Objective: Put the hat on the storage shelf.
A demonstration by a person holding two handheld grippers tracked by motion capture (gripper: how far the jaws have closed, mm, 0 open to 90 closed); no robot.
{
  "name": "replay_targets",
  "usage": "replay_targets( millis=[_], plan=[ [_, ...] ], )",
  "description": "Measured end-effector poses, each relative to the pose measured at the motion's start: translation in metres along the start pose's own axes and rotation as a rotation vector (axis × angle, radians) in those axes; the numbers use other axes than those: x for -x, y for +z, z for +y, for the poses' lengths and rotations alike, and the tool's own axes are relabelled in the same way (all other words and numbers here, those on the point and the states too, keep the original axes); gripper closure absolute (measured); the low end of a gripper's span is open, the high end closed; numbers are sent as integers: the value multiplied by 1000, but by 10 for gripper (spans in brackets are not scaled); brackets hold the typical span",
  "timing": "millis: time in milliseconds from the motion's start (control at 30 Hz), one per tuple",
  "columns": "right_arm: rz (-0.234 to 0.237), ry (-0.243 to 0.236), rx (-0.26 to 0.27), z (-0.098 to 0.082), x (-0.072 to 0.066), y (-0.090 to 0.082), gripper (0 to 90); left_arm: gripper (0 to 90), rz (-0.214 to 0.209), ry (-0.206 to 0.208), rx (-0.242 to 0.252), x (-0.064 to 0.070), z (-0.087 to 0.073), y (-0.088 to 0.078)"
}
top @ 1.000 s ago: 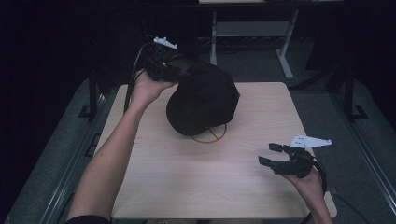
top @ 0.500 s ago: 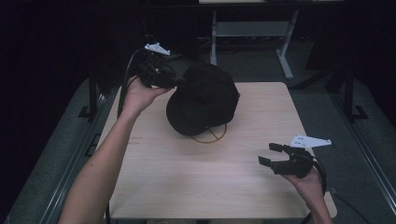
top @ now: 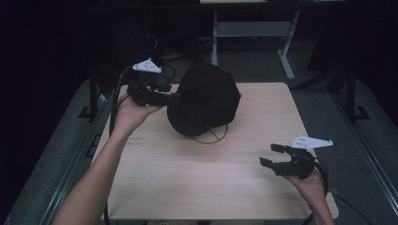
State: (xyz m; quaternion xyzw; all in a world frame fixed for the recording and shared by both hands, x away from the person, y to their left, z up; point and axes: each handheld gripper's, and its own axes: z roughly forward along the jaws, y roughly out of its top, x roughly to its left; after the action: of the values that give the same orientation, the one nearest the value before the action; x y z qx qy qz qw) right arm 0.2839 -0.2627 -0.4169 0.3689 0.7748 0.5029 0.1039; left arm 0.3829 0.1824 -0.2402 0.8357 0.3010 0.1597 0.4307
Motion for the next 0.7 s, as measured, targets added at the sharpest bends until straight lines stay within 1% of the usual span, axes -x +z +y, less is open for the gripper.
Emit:
replay_targets(
  millis=[100, 200, 267, 367, 433, 533, 633, 700],
  plan=[
    [2, 0, -3, 0, 0, 0, 204, 451, -4, -3, 21, 7, -14, -7],
    [3, 0, -5, 0, 0, 0, 198, 444, 5, -8, 36, 13, -33, -12],
    [4, -2, -7, 0, -1, 1, 195, 436, 1, -14, 53, 16, -46, -15],
    [2, -4, -9, 0, -1, 1, 192, 418, 14, -20, 57, 20, -66, -18],
    [0, -8, -11, 0, -1, 2, 192, 403, 7, -32, 53, 23, -76, -18],
    [1, -12, -15, -1, -2, 2, 192, 383, 9, -32, 51, 30, -91, -21],
    [-4, -10, -14, -2, -3, 2, 192, 363, 13, -38, 65, 37, -106, -26],
    [-4, -10, -10, -3, -4, 2, 192, 347, 9, -57, 75, 42, -120, -29]
  ],
)
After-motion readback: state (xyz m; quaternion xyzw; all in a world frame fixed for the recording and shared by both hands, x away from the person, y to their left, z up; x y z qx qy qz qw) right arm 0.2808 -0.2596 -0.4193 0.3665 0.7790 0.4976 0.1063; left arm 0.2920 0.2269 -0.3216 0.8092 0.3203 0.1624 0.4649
